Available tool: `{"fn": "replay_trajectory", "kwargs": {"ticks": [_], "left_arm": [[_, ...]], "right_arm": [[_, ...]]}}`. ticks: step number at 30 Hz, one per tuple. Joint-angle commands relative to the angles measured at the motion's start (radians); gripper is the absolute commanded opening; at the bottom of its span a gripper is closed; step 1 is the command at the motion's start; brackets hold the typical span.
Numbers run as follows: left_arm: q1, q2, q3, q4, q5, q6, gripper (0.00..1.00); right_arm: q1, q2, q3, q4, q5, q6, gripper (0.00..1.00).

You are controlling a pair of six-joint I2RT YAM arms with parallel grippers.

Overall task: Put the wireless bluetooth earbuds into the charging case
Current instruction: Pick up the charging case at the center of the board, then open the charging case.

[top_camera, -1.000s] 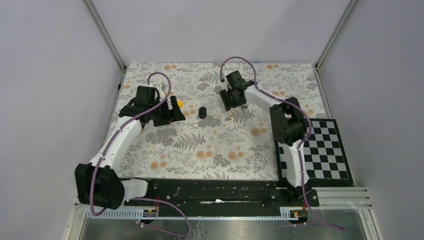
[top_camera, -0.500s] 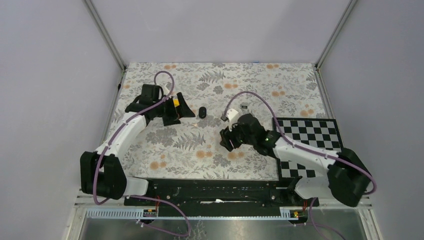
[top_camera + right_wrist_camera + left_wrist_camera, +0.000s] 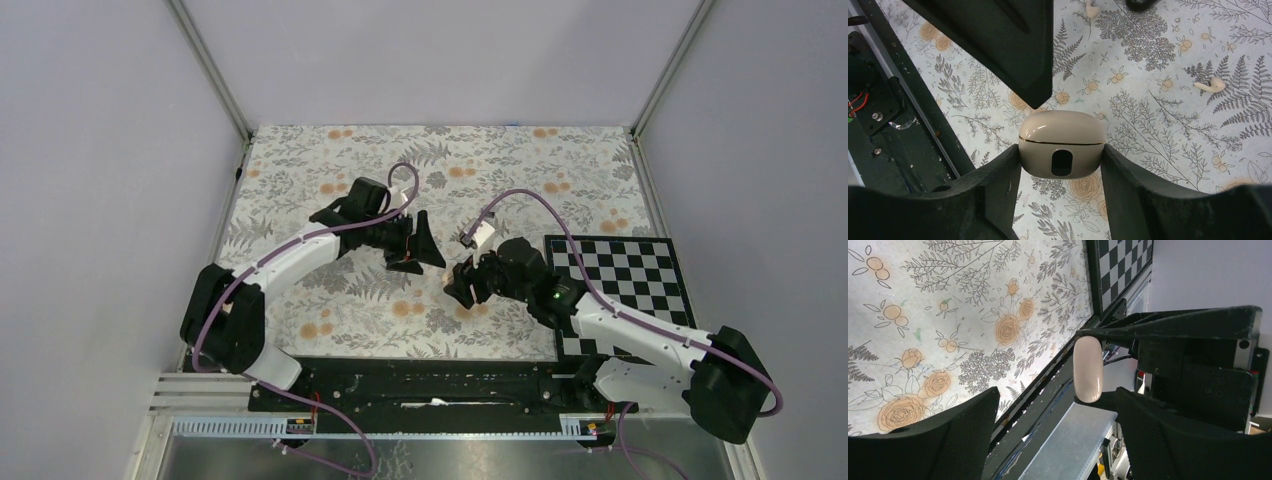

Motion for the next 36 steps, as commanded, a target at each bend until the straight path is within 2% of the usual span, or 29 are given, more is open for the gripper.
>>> {"fn": "replay_trajectory", "kwargs": {"ticks": [1, 9, 16, 21, 27, 30, 31, 36], "left_arm": [[-0.015, 0.016, 0.061, 0.062, 0.022, -0.026, 0.83], [-0.083, 0.04, 0.075, 0.123, 0.052, -0.066, 0.76], [-0.107, 0.053, 0.067, 0.136, 0.045, -0.079, 0.5], [-0.117, 0.062, 0.067, 0.136, 0.061, -0.067, 0.51], [-0.124, 0.066, 0.066, 0.135, 0.078, -0.062, 0.45], [-0.125, 0.066, 0.058, 0.146, 0.085, -0.065, 0.31], [-0.125, 0.066, 0.055, 0.149, 0.087, -0.067, 0.3], [-0.131, 0.078, 0.05, 0.151, 0.109, -0.063, 0.42]], "right_arm": [[0.01, -0.036, -0.001, 0.023, -0.015, 0.012, 0.56], [0.01, -0.045, -0.002, 0.015, -0.025, 0.022, 0.56], [0.01, -0.061, -0.014, 0.016, -0.015, 0.029, 0.55], [0.01, -0.066, -0.013, 0.016, -0.018, 0.031, 0.55], [0.01, -0.05, -0.009, 0.03, -0.029, 0.037, 0.55], [0.01, -0.042, -0.008, 0.032, -0.031, 0.037, 0.55], [0.009, -0.039, -0.007, 0.032, -0.034, 0.036, 0.55], [0.009, -0.034, -0.008, 0.033, -0.036, 0.037, 0.54]]}}
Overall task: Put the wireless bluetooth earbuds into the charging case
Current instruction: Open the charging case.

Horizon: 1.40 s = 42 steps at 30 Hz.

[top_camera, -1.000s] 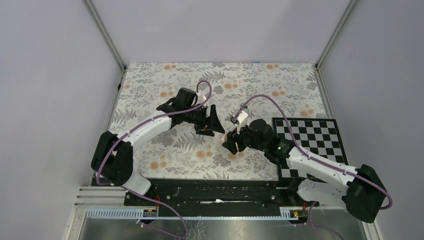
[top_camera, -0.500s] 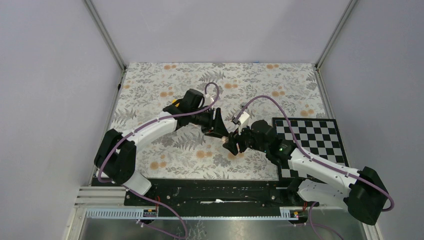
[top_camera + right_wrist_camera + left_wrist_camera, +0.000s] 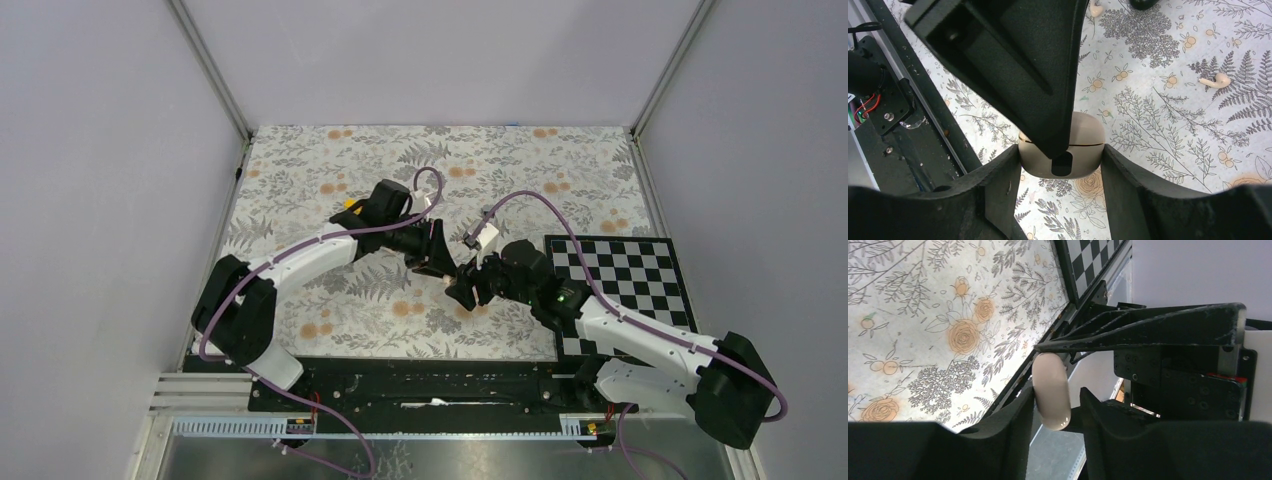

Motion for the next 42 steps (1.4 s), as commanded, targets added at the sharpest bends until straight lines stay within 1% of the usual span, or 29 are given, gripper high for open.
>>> {"fn": "replay_trajectory", "kwargs": {"ticks": [1, 3, 4, 5, 6, 9, 12, 24, 31, 33, 35, 40, 42], "left_arm": [[-0.013, 0.007, 0.01, 0.058, 0.068, 0.004, 0.44], [-0.015, 0.01, 0.009, 0.058, 0.074, 0.006, 0.45], [-0.015, 0.01, 0.007, 0.059, 0.073, 0.007, 0.43], [-0.015, 0.009, 0.007, 0.058, 0.072, 0.007, 0.4], [-0.015, 0.008, 0.007, 0.058, 0.068, 0.005, 0.35], [-0.015, 0.011, 0.007, 0.059, 0.067, 0.004, 0.14], [-0.014, 0.013, 0.01, 0.057, 0.062, 0.005, 0.0], [0.012, -0.012, 0.005, 0.071, 0.043, -0.005, 0.0], [0.013, -0.019, 0.044, -0.012, -0.014, 0.066, 0.0], [0.013, -0.025, 0.06, -0.036, -0.036, 0.087, 0.03], [0.013, -0.032, 0.07, -0.053, -0.055, 0.102, 0.09], [0.013, -0.041, 0.083, -0.053, -0.027, 0.102, 0.22], [0.013, -0.041, 0.081, -0.042, -0.009, 0.092, 0.23]], "right_arm": [[0.009, 0.008, 0.009, 0.044, -0.026, 0.008, 0.54], [0.009, 0.007, 0.008, 0.044, -0.023, 0.007, 0.54], [0.009, 0.008, 0.009, 0.044, -0.022, 0.005, 0.54], [0.009, 0.007, 0.008, 0.043, -0.021, 0.005, 0.54], [0.009, 0.007, 0.007, 0.042, -0.021, 0.005, 0.54], [0.009, 0.006, 0.008, 0.042, -0.016, 0.004, 0.54], [0.009, 0.011, 0.007, 0.041, -0.014, 0.002, 0.54], [0.009, -0.001, -0.019, 0.022, 0.006, 0.006, 0.54], [0.009, 0.013, -0.015, 0.015, -0.006, 0.015, 0.53], [0.009, 0.015, -0.013, 0.015, -0.005, 0.016, 0.52], [0.009, 0.019, -0.013, 0.015, -0.004, 0.019, 0.52], [0.009, 0.037, -0.016, 0.017, -0.004, 0.025, 0.52], [0.009, 0.043, -0.016, 0.019, -0.006, 0.028, 0.52]]}}
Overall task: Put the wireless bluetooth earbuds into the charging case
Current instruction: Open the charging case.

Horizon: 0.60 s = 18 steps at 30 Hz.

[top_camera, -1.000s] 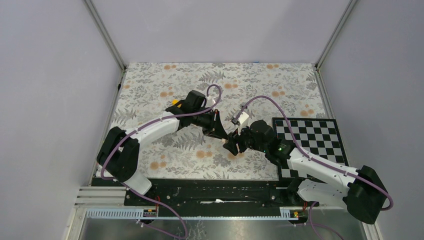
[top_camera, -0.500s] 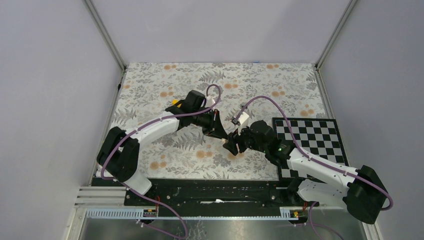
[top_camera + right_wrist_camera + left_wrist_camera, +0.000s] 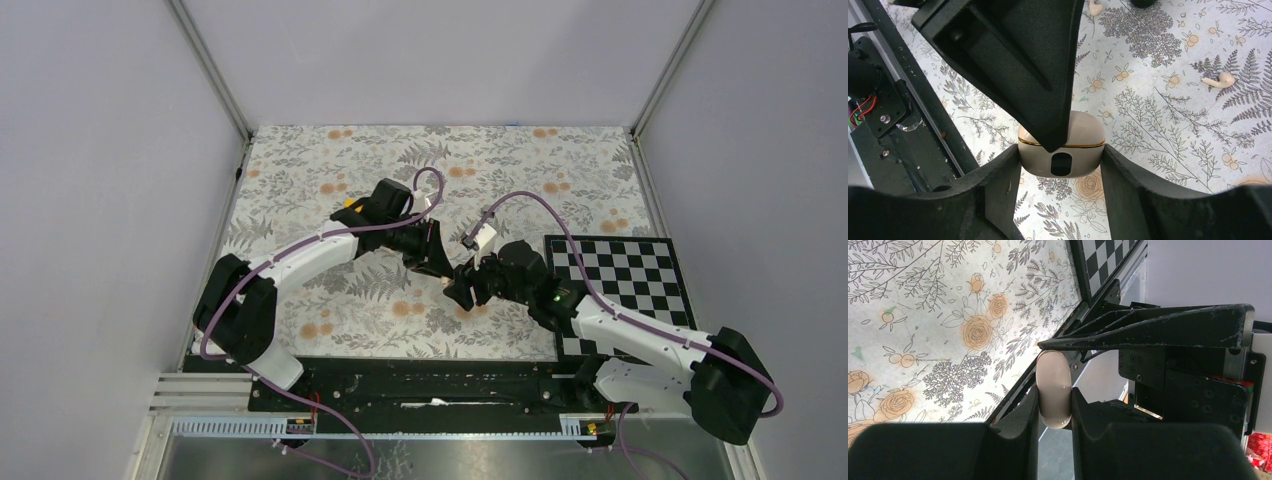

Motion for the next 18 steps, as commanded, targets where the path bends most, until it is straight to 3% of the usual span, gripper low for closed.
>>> {"fn": "replay_trajectory", "kwargs": {"ticks": [1, 5, 18], "left_arm": [[0.008, -0.05, 0.048, 0.039, 0.029, 0.04, 0.24], [0.008, -0.049, 0.037, 0.078, 0.057, 0.013, 0.3], [0.028, -0.07, 0.041, 0.091, 0.059, -0.001, 0.31]], "right_arm": [[0.005, 0.017, -0.006, -0.01, -0.014, 0.021, 0.52], [0.004, 0.023, -0.006, -0.006, -0.014, 0.02, 0.52], [0.004, 0.046, -0.024, -0.006, -0.01, 0.022, 0.51]]}}
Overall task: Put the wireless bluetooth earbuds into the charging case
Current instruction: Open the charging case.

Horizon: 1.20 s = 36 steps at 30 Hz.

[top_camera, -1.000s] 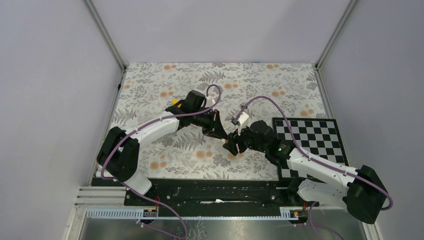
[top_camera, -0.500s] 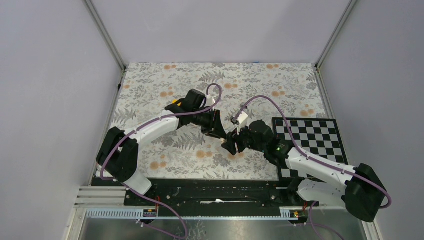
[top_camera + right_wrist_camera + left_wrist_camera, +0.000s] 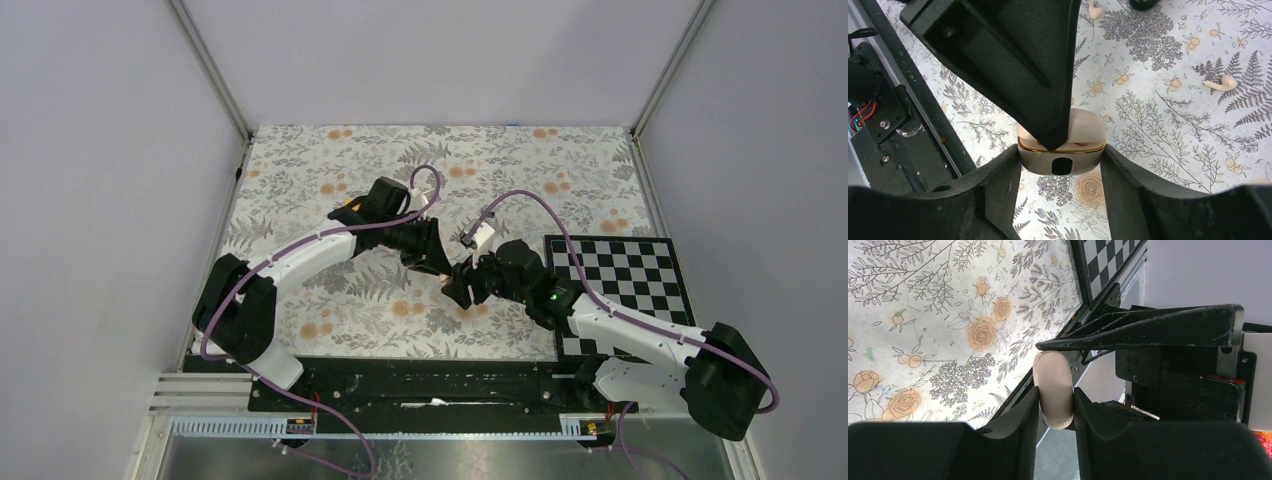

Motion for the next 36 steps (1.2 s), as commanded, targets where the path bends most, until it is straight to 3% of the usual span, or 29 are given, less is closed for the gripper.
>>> {"fn": "replay_trajectory", "kwargs": {"ticks": [1, 7, 20, 26, 36], "left_arm": [[0.013, -0.069, 0.041, 0.09, 0.058, -0.009, 0.31], [0.02, -0.068, 0.029, 0.119, 0.078, -0.028, 0.29], [0.043, -0.081, -0.019, 0.205, 0.134, -0.092, 0.0], [0.046, -0.085, -0.021, 0.209, 0.135, -0.096, 0.0], [0.055, -0.094, -0.029, 0.21, 0.109, -0.098, 0.0]], "right_arm": [[0.005, 0.014, -0.025, -0.042, -0.01, 0.009, 0.51], [0.004, -0.008, -0.041, -0.034, -0.004, 0.006, 0.51], [0.004, -0.032, -0.08, 0.012, -0.006, 0.011, 0.52], [0.004, -0.026, -0.081, 0.024, -0.004, 0.018, 0.53], [0.004, -0.045, -0.084, 0.036, 0.04, 0.042, 0.79]]}}
